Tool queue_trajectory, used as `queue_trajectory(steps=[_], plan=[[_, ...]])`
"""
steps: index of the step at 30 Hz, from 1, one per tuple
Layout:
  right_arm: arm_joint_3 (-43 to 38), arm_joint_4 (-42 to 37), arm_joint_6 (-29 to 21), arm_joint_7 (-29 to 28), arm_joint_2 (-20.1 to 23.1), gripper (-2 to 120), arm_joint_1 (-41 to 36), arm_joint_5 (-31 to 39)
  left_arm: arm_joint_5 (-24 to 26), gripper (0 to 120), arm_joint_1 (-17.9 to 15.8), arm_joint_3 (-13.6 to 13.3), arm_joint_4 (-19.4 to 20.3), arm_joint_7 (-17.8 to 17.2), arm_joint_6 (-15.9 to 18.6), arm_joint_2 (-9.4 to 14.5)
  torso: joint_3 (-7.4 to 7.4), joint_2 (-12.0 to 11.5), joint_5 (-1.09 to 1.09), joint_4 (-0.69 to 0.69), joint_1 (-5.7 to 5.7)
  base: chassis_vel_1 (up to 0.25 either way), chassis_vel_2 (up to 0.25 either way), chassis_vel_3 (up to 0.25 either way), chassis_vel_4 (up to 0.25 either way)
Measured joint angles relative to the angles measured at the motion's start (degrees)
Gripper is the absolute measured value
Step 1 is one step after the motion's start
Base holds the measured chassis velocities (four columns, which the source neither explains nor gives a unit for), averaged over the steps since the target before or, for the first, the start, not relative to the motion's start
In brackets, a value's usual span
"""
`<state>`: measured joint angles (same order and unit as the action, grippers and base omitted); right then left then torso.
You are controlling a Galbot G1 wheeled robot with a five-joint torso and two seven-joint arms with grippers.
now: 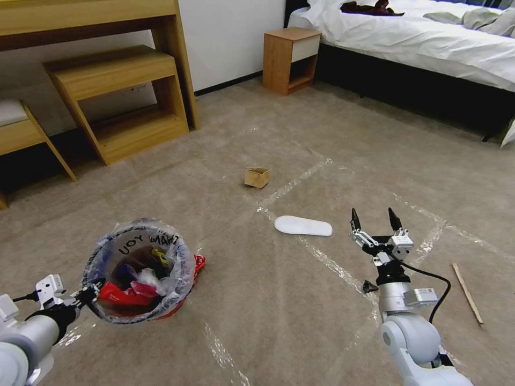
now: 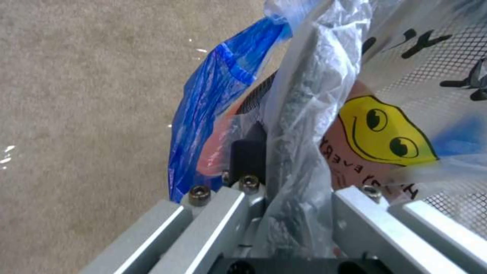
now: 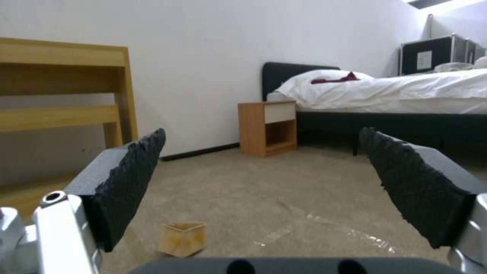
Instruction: Pick up the trash bin and place the garbage on the floor into it.
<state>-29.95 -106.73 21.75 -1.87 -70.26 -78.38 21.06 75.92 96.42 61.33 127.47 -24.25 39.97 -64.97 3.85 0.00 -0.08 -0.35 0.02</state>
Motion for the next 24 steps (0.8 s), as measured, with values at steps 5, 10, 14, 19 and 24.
queue_trajectory(steps=[5,10,14,19,24], plan=[[0.40,0.32,-0.30,-0.70,0.01,98,0.37,0.52,-0.02,0,-0.21,-0.06,-0.43,0.03,-0.03,0.07,0.00,0.00,0.00,0.00,0.00,-0.065,0.084,0.076,-0.071],[0.66,0.54,-1.15,-1.85,0.18,98,0.69,1.30,-0.02,0,-0.46,-0.16,-0.86,0.07,-0.04,0.17,0.00,0.00,0.00,0.00,0.00,-0.058,0.046,0.045,-0.045],[0.67,0.71,-1.91,-3.08,0.58,98,0.82,2.02,-0.10,0,-0.70,-0.37,-1.27,0.09,-0.04,0.17,0.00,0.00,0.00,0.00,0.00,0.000,0.000,0.000,0.000],[0.82,0.77,-3.64,-5.95,0.90,98,1.03,3.49,-0.19,0,-1.00,-0.62,-1.61,0.10,-0.05,0.14,0.00,0.00,0.00,0.00,0.00,0.000,0.000,0.000,0.000],[1.55,0.12,-13.11,-18.36,1.48,93,1.40,8.11,-0.24,0,-1.11,-0.68,-1.73,0.12,-0.09,0.09,0.00,0.00,0.00,0.00,0.00,0.000,0.000,0.000,0.000]])
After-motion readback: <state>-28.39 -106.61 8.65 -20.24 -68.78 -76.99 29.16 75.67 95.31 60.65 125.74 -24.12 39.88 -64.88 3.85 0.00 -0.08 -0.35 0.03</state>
